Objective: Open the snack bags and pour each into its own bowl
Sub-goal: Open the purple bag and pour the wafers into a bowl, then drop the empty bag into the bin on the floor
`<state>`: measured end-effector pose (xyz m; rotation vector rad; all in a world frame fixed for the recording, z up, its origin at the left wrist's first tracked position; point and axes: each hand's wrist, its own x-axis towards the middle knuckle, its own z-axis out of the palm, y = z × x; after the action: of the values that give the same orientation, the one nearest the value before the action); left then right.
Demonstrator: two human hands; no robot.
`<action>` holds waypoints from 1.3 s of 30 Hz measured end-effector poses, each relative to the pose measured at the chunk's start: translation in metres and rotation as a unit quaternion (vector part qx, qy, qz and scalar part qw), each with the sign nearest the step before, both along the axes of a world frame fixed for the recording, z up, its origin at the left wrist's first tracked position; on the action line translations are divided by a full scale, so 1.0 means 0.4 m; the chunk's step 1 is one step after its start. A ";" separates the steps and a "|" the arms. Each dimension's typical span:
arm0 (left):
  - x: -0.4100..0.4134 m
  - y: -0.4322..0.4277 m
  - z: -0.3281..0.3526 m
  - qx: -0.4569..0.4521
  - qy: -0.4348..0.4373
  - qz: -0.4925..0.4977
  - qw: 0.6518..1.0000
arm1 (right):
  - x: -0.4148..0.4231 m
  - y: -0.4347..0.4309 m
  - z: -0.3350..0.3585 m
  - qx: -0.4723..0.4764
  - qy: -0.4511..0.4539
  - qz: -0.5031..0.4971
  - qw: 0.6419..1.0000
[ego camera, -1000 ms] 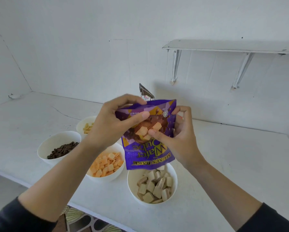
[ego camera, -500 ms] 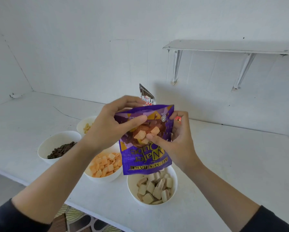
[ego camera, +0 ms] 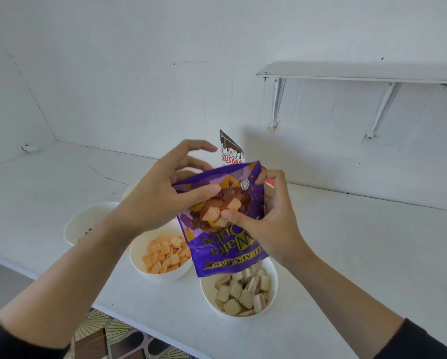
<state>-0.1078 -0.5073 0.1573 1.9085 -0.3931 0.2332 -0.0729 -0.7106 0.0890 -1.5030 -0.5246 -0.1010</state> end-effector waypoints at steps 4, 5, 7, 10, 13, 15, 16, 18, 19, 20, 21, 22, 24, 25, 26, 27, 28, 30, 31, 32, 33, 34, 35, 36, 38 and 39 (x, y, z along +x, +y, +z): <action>-0.007 0.021 0.044 -0.016 -0.024 0.021 0.999 | 0.017 0.015 0.061 -0.001 -0.055 0.007 0.998; -0.008 0.027 0.040 -0.018 -0.015 0.025 0.999 | 0.019 0.018 0.060 -0.016 -0.058 0.008 0.998; -0.008 0.040 0.018 -0.005 0.013 0.033 0.999 | 0.021 0.024 0.039 -0.055 -0.051 0.016 0.997; -0.015 0.057 -0.026 0.039 0.054 0.032 0.997 | 0.018 0.039 0.007 -0.119 -0.049 0.040 0.991; -0.032 0.080 -0.054 0.025 0.010 0.075 0.997 | 0.019 0.067 0.007 -0.150 -0.062 0.046 0.986; -0.054 0.109 -0.062 -0.048 -0.021 0.119 0.992 | 0.028 0.089 0.019 -0.175 -0.080 0.032 0.981; -0.068 0.130 -0.066 -0.090 -0.032 0.135 0.986 | 0.035 0.100 0.025 -0.192 -0.095 0.022 0.977; -0.102 0.179 -0.079 -0.166 -0.051 0.166 0.971 | 0.051 0.121 0.035 -0.213 -0.115 0.010 0.970; -0.121 0.204 -0.090 -0.196 -0.060 0.184 0.961 | 0.058 0.134 0.039 -0.209 -0.112 0.012 0.971; -0.141 0.230 -0.105 -0.222 -0.069 0.206 0.950 | 0.063 0.150 0.042 -0.203 -0.106 0.015 0.973; -0.162 0.253 -0.121 -0.246 -0.077 0.233 0.938 | 0.067 0.169 0.045 -0.195 -0.102 0.016 0.975; -0.183 0.275 -0.138 -0.267 -0.085 0.262 0.924 | 0.069 0.191 0.047 -0.187 -0.095 0.017 0.978; -0.226 0.312 -0.171 -0.302 -0.092 0.313 0.896 | 0.070 0.245 0.045 -0.152 -0.051 0.040 0.986; -0.247 0.330 -0.186 -0.321 -0.091 0.337 0.881 | 0.069 0.280 0.040 -0.120 -0.006 0.071 0.990; -0.267 0.349 -0.203 -0.341 -0.090 0.359 0.864 | 0.062 0.317 0.033 -0.075 0.053 0.113 0.989; -0.286 0.367 -0.218 -0.363 -0.089 0.379 0.847 | 0.051 0.360 0.024 -0.032 0.116 0.153 0.981; -0.304 0.388 -0.232 -0.384 -0.088 0.398 0.828 | 0.035 0.406 0.013 0.002 0.172 0.188 0.967; -0.337 0.435 -0.256 -0.420 -0.085 0.437 0.791 | -0.006 0.503 -0.018 -0.001 0.220 0.242 0.945; -0.353 0.462 -0.267 -0.432 -0.083 0.458 0.773 | -0.030 0.554 -0.039 -0.029 0.218 0.266 0.939; -0.371 0.491 -0.277 -0.437 -0.082 0.477 0.758 | -0.054 0.607 -0.059 -0.050 0.215 0.287 0.932; -0.390 0.524 -0.286 -0.435 -0.084 0.494 0.748 | -0.078 0.659 -0.073 -0.058 0.219 0.299 0.927; -0.412 0.557 -0.295 -0.429 -0.086 0.508 0.742 | -0.097 0.711 -0.084 -0.054 0.229 0.301 0.924; -0.437 0.594 -0.302 -0.421 -0.086 0.515 0.742 | -0.116 0.762 -0.089 -0.047 0.239 0.299 0.923; -0.466 0.635 -0.308 -0.413 -0.084 0.514 0.747 | -0.131 0.814 -0.091 -0.037 0.248 0.295 0.922; -0.534 0.728 -0.318 -0.392 -0.069 0.508 0.764 | -0.157 0.919 -0.084 -0.025 0.243 0.279 0.929; -0.569 0.776 -0.317 -0.377 -0.059 0.507 0.773 | -0.169 0.973 -0.078 -0.024 0.229 0.269 0.935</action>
<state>-0.3356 -0.1970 0.0303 1.1110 0.6423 1.0537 -0.1405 -0.3215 0.0576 -1.3217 -0.5397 0.6805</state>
